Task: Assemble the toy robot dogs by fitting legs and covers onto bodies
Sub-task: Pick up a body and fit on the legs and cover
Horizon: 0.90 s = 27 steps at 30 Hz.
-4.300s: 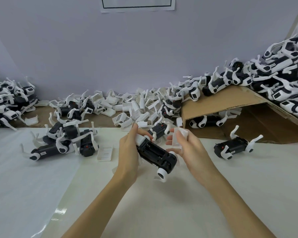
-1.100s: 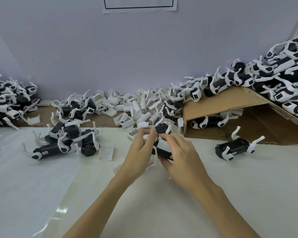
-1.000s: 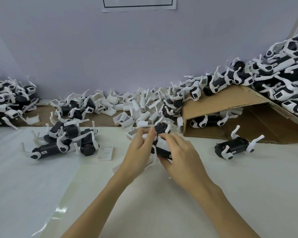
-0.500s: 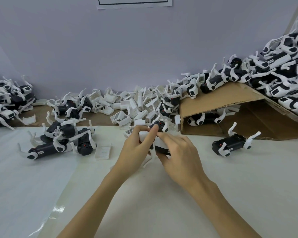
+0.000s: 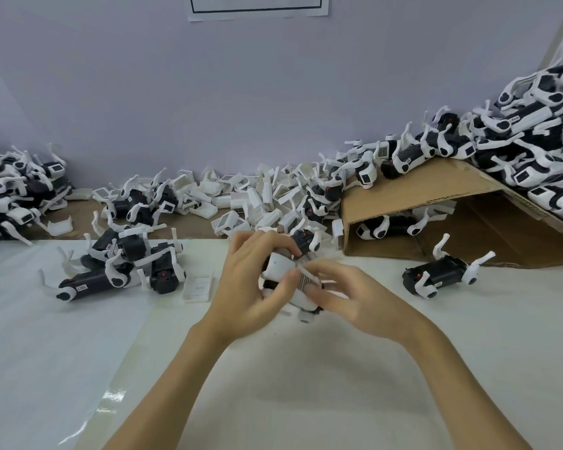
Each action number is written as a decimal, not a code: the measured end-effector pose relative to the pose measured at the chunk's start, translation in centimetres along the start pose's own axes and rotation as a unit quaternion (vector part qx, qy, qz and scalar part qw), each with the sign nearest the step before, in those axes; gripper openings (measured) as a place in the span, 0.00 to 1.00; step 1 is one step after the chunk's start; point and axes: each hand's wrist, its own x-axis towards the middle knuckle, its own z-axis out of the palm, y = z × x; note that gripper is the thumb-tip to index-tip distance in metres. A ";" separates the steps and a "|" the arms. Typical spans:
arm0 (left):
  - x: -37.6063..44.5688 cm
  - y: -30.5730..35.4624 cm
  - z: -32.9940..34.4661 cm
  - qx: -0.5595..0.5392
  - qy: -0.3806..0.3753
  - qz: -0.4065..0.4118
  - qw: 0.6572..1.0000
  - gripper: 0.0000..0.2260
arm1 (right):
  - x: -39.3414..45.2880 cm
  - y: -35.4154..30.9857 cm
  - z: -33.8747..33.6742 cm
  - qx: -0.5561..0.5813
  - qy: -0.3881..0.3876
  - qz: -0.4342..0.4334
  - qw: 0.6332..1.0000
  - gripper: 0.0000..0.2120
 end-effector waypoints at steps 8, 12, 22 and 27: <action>0.1 -1.0 0.2 0.024 0.097 -0.061 0.993 0.17 | 0.4 0.1 1.6 -0.129 0.215 -0.067 0.966 0.19; 0.2 0.5 1.5 -0.085 0.197 -0.180 0.960 0.16 | 0.9 0.0 4.6 -0.245 0.267 -0.161 0.918 0.20; 1.4 0.0 -1.4 -0.077 0.247 -0.197 0.946 0.21 | 1.4 -1.3 8.3 -0.072 0.197 -0.098 0.973 0.11; 0.9 0.2 -0.5 -0.082 0.151 -0.169 0.971 0.17 | 1.0 -0.4 5.3 -0.015 0.198 -0.076 0.977 0.09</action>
